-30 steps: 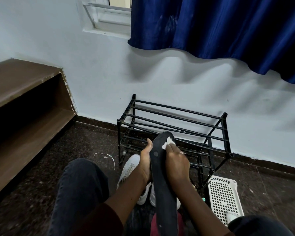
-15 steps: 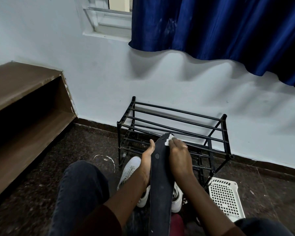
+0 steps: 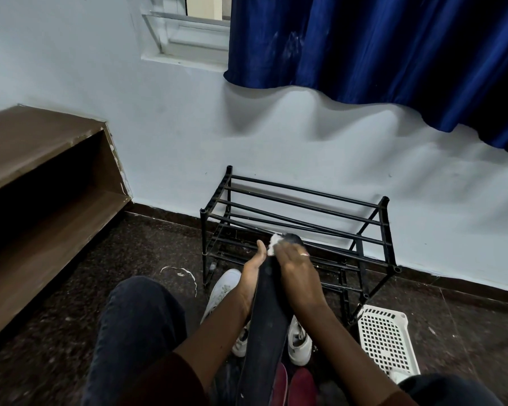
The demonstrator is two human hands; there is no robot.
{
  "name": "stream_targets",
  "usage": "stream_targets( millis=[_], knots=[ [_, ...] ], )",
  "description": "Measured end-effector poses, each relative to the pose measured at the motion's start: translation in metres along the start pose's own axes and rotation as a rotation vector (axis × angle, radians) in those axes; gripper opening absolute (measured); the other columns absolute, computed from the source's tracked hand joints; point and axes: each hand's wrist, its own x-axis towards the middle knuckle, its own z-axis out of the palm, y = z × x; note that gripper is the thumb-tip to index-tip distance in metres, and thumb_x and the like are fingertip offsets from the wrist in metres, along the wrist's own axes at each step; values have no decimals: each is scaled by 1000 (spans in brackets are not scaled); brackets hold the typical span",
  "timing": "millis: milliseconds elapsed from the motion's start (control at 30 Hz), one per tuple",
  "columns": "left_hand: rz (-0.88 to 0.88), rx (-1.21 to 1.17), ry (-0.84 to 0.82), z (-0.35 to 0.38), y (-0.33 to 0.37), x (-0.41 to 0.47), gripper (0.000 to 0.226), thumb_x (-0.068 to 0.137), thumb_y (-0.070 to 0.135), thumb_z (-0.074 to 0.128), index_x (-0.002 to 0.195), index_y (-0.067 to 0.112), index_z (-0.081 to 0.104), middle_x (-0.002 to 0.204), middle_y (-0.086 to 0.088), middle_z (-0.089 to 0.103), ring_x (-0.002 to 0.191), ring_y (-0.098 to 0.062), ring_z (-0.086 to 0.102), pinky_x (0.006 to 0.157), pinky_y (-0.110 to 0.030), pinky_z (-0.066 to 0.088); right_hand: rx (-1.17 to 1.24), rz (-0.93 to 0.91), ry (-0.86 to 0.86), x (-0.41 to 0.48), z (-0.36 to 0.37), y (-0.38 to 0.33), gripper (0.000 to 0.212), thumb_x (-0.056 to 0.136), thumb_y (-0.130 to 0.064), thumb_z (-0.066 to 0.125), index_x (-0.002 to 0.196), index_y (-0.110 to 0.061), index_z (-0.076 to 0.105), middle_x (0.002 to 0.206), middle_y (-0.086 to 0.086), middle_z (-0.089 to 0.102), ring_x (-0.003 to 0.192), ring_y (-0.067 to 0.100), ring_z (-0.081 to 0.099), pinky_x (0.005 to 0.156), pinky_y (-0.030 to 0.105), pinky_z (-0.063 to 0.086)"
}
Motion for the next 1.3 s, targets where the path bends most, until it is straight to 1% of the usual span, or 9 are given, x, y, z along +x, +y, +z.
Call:
stream_targets(
  millis=[167,367,533,733,867,967,1067,1200,1300],
  knots=[
    [35,25,30,0,-3,7,74,94,57,22,91,5,76,93,-13,71,84,-22,70,72,-27,57,-79,171,-2,15,-1,-1,18,63,2,49,73,-1,64,71,13,62,64,30,59,58,32,52],
    [53,8,12,-4,-1,7,73,89,64,29,97,2,66,87,-17,67,78,-26,68,71,-33,57,319,218,-78,6,1,-19,27,67,16,46,75,-6,59,73,9,60,72,14,38,58,19,22],
    [55,29,28,1,-2,1,61,92,57,30,100,5,60,88,-12,64,80,-20,66,70,-25,55,32,93,-19,8,8,-9,11,68,-1,60,76,-7,64,76,7,62,69,25,56,62,24,44],
    [57,-45,-4,2,-3,4,74,93,56,22,90,5,76,93,-14,72,83,-22,71,68,-27,58,-98,250,-62,14,8,-4,32,64,3,66,96,7,66,90,18,67,76,33,64,69,33,55],
    [62,-77,-44,-1,-3,0,64,66,56,68,93,-2,73,93,-20,70,83,-28,70,67,-34,59,146,269,-38,9,4,-14,33,62,1,55,90,-3,73,95,13,71,84,30,68,71,32,55],
    [77,-13,-16,-4,6,1,90,41,59,86,104,-2,65,95,-20,64,89,-28,66,92,-41,51,258,188,-11,-2,0,-29,41,57,4,52,87,-12,75,95,4,73,87,18,69,71,25,54],
    [84,57,90,2,18,-5,65,85,63,48,112,4,57,67,-19,66,68,-19,65,100,-38,40,327,129,6,-22,-4,-46,47,48,11,68,86,-17,75,93,0,73,86,10,69,75,13,47],
    [84,27,221,-8,18,-1,74,90,63,30,96,-1,67,115,-23,60,87,-27,69,94,-43,46,324,72,6,-41,1,-52,50,47,12,68,89,-15,75,95,0,73,88,9,68,78,13,46],
    [52,-29,127,-5,17,-3,70,90,52,40,51,-1,66,58,-14,64,42,-15,62,81,-24,53,158,17,-35,-39,4,-47,40,66,-4,46,94,-14,73,99,0,72,93,12,68,73,18,51]
  ],
)
